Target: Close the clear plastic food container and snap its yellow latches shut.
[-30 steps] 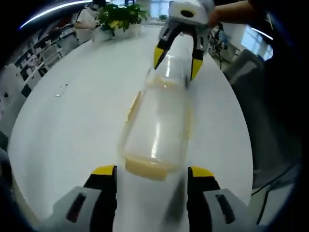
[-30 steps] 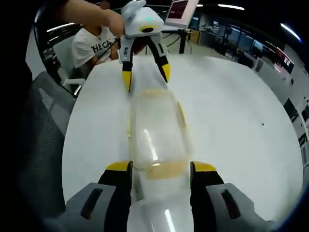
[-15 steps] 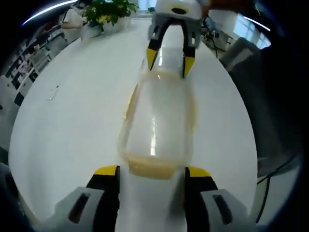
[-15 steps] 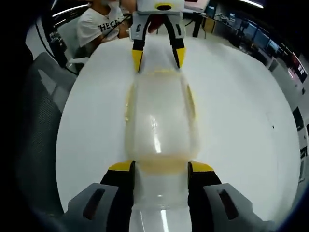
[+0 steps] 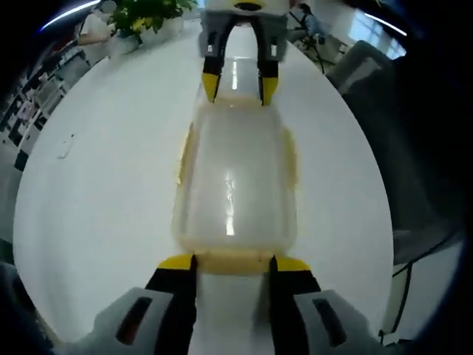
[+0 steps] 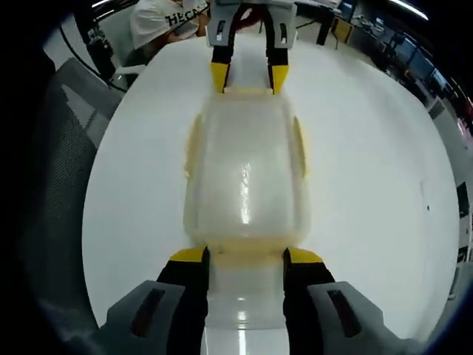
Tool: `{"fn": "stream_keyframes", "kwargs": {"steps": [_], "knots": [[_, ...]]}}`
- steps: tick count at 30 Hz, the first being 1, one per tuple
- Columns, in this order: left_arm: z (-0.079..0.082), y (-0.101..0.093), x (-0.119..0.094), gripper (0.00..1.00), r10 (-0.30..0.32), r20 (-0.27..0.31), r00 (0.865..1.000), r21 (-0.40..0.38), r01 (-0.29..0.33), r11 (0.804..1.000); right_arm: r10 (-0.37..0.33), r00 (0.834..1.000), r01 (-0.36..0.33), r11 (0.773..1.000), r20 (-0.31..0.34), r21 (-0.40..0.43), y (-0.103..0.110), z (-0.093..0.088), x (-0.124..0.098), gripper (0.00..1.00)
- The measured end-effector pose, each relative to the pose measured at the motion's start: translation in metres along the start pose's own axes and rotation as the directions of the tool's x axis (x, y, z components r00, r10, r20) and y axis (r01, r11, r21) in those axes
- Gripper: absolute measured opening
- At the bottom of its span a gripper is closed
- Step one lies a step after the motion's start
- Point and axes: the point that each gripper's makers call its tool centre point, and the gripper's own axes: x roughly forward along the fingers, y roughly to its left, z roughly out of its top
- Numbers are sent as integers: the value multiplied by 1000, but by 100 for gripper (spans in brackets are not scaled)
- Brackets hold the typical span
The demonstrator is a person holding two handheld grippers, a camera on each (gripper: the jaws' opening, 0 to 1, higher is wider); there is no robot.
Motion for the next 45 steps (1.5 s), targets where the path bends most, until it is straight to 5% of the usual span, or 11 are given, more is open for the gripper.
{"fn": "stream_keyframes", "kwargs": {"steps": [14,23,35,45], "knots": [[-2,0,-3,32,35,1,999,-19,-35,999,2,998,-2,1000,-64,-6,-1,0,0,35],[-12,-5,-38,32,40,-10,999,-42,-40,998,4,1000,-4,1000,3,-12,5,29,-22,35],[13,4,-77,32,77,44,996,-22,-76,997,-43,999,43,999,18,-27,-5,39,-60,35],[29,3,-75,32,78,51,996,-12,-77,997,-52,999,52,998,0,-23,-4,25,-69,35]]}}
